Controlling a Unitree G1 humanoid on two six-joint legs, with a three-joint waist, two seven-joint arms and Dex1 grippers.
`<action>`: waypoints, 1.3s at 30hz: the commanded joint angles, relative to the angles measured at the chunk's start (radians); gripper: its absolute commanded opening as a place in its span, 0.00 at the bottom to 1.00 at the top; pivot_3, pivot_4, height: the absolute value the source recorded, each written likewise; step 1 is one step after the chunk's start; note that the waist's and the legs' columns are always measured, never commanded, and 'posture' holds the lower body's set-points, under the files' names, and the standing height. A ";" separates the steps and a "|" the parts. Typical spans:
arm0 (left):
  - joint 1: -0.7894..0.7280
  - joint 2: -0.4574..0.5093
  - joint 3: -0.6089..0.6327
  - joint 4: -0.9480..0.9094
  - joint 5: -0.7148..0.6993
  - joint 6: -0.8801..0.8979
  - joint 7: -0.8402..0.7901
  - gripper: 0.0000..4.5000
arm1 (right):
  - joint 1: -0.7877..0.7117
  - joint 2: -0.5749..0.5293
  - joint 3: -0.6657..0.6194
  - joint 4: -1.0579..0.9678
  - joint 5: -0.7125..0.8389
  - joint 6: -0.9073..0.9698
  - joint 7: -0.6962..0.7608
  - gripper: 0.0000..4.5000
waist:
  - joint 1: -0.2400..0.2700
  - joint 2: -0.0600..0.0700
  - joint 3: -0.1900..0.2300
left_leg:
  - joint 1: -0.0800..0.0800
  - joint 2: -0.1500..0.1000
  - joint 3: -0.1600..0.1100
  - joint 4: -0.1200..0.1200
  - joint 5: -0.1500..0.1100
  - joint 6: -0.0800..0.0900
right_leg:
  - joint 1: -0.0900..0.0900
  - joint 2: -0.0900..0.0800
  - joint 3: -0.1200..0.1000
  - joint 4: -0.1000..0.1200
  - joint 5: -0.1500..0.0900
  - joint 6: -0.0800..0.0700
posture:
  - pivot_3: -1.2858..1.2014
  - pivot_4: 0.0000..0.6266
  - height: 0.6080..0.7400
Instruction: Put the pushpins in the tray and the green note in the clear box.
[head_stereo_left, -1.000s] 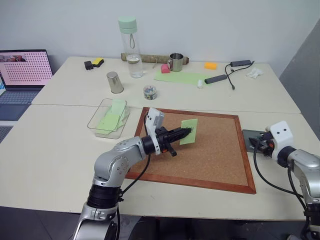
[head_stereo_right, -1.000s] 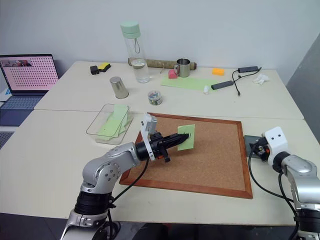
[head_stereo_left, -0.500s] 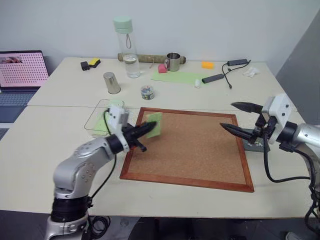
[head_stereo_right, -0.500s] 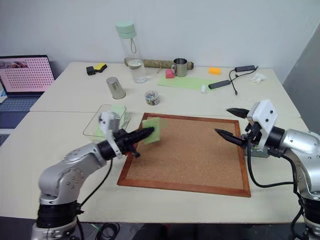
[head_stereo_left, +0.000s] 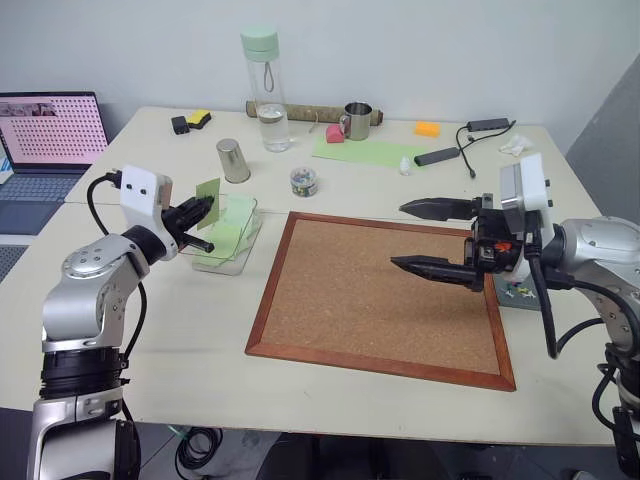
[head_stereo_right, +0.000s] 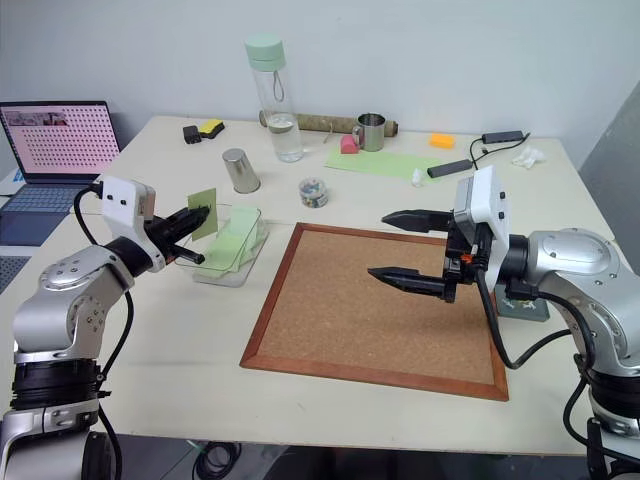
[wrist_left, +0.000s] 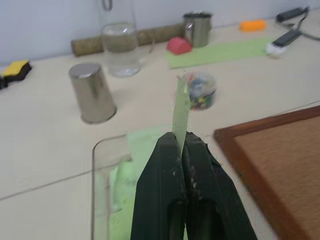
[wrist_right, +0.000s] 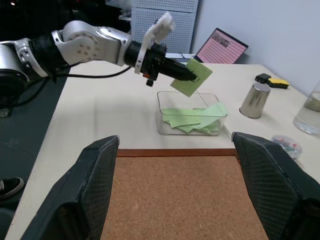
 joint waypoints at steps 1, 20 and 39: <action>-0.047 0.005 -0.007 0.026 0.023 -0.032 -0.005 0.00 | -0.025 -0.007 -0.014 -0.022 0.022 -0.001 -0.004 0.84 | 0.000 0.000 0.000 | -0.001 0.000 0.000 0.000 0.001 -0.001 | -0.001 0.000 0.000 0.000 0.000 0.000 | 0.52 0.24 1.00; -0.029 0.047 0.049 -0.071 -0.029 0.049 -0.060 0.70 | 0.034 -0.024 -0.001 -0.027 -0.028 -0.040 0.011 0.86 | -0.001 0.000 0.000 | -0.006 0.000 0.001 0.002 0.002 -0.002 | -0.006 0.000 0.000 0.003 0.001 -0.001 | 0.52 0.24 1.00; 0.499 0.471 0.185 -0.040 0.093 -0.244 -0.505 0.86 | 0.643 -0.210 -0.389 0.103 -0.300 -0.229 0.071 0.86 | 0.002 0.001 0.000 | -0.005 0.001 0.002 0.000 -0.001 0.002 | -0.005 -0.002 -0.001 0.003 0.001 -0.002 | 0.52 0.24 1.00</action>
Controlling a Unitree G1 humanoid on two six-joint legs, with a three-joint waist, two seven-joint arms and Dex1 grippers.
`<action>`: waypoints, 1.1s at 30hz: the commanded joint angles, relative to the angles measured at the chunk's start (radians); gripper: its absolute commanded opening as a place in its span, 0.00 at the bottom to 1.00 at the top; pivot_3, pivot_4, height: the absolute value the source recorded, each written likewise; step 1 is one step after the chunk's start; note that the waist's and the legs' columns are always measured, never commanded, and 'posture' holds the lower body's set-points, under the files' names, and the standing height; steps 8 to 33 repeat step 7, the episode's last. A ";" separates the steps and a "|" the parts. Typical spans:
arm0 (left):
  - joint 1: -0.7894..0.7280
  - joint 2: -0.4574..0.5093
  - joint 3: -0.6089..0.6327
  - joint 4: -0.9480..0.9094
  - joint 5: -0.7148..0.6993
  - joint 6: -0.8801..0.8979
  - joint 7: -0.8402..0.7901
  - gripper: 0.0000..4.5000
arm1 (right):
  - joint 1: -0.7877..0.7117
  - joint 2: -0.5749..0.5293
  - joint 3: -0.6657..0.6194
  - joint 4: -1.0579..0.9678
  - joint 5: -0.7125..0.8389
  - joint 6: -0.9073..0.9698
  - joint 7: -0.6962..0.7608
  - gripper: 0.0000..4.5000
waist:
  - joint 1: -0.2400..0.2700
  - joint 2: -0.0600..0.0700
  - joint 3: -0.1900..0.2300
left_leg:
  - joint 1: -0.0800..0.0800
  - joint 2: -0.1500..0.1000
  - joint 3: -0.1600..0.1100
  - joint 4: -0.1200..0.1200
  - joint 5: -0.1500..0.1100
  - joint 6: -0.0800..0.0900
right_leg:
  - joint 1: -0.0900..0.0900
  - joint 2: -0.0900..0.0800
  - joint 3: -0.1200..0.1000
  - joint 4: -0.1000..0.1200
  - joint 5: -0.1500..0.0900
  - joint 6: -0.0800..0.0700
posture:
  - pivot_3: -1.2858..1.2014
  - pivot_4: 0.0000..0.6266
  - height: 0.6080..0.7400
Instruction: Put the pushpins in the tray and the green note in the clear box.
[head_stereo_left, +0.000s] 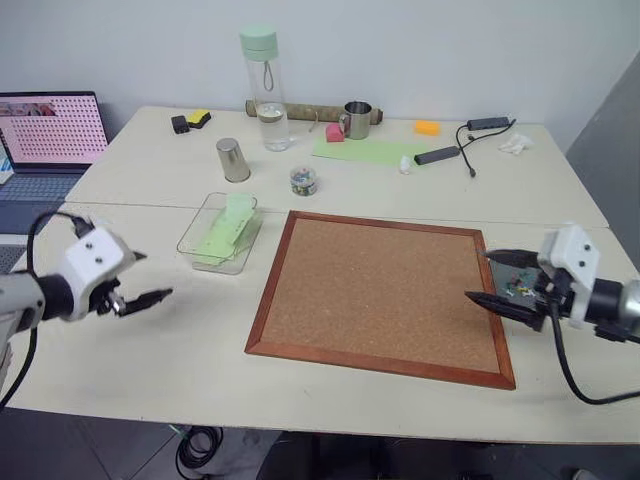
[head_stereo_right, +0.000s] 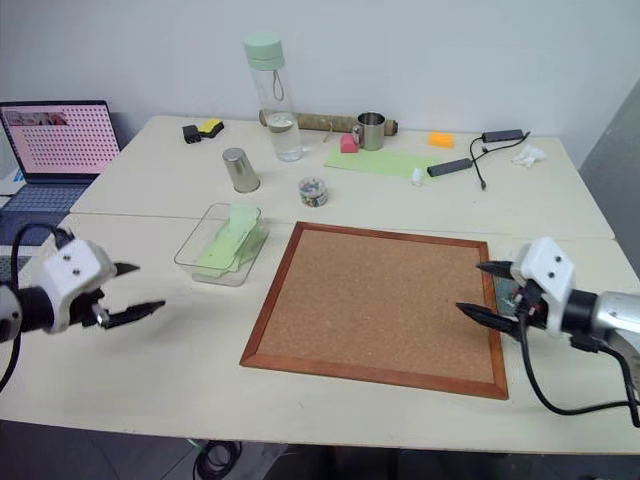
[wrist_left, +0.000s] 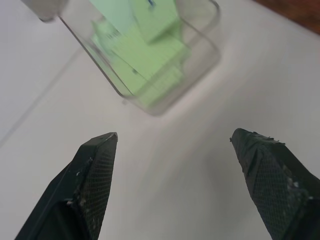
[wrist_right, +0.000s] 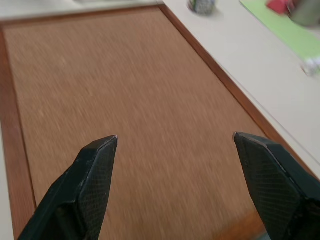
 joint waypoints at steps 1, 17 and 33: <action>0.019 0.028 0.097 0.028 -0.027 -0.017 -0.044 0.86 | 0.070 -0.025 -0.128 0.049 -0.015 -0.047 0.058 0.86 | 0.000 0.000 0.000 | 0.000 0.000 0.000 0.000 0.000 0.000 | 0.000 0.000 0.000 0.000 0.000 0.000 | 0.52 0.24 1.00; 0.015 0.006 0.134 0.077 -0.047 -0.012 -0.060 0.86 | 0.097 -0.036 -0.193 0.136 -0.006 -0.075 0.120 0.86 | -0.003 0.000 0.000 | 0.000 0.000 0.000 0.000 0.000 0.000 | 0.000 0.000 -0.001 0.000 0.000 0.000 | 0.52 0.24 1.00; 0.015 0.006 0.134 0.077 -0.047 -0.012 -0.060 0.86 | 0.097 -0.036 -0.193 0.136 -0.006 -0.075 0.120 0.86 | -0.003 0.000 0.000 | 0.000 0.000 0.000 0.000 0.000 0.000 | 0.000 0.000 -0.001 0.000 0.000 0.000 | 0.52 0.24 1.00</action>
